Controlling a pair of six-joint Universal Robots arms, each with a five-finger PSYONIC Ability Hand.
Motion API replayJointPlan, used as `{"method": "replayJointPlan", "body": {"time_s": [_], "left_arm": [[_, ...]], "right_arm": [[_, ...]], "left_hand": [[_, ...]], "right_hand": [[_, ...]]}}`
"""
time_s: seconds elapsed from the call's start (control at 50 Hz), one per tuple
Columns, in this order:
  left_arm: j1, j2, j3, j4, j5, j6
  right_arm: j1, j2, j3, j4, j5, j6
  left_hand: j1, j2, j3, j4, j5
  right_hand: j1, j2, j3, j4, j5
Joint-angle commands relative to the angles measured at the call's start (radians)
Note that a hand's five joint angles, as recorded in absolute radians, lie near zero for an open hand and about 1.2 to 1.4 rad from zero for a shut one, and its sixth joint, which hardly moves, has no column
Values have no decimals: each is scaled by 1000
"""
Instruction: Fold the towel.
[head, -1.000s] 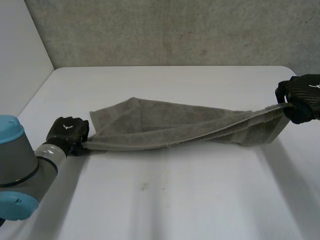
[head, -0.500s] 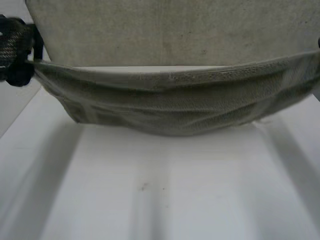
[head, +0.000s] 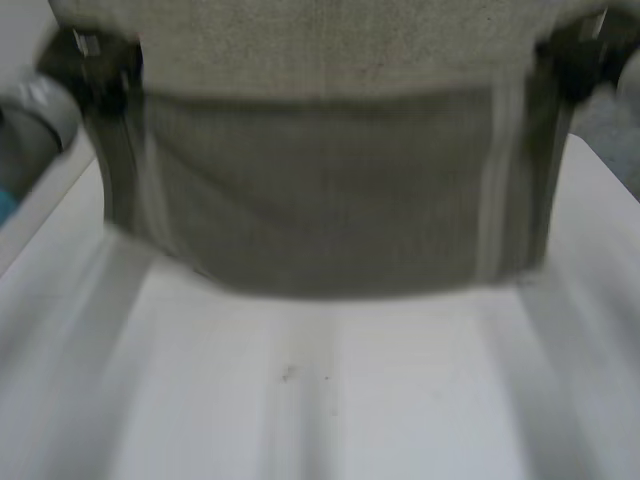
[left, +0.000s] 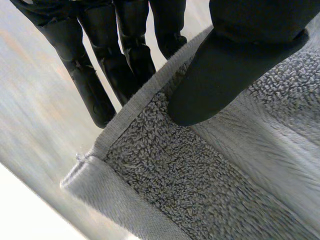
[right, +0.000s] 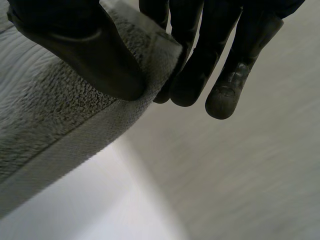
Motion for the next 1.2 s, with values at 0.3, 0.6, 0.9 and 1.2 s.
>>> {"method": "replayJointPlan", "body": {"time_s": [0.3,0.6,0.9,1.2], "left_arm": [[25,46,-243,345,8,-376],[51,0,-786,646,120,-80],[216,498,-1050,189,146,37],[135,332,-915,221,239,37]], "right_arm": [[11,-75,185,-122,-58,171],[0,-77,846,-345,-91,-63],[-225,-571,1015,126,-134,-259],[-187,-286,835,169,-196,-266]], "left_hand": [[202,179,179,178,194],[202,179,179,178,194],[202,179,179,178,194],[202,179,179,178,194]], "right_hand": [[76,62,66,61,56],[76,62,66,61,56],[76,62,66,61,56],[76,62,66,61,56]]}}
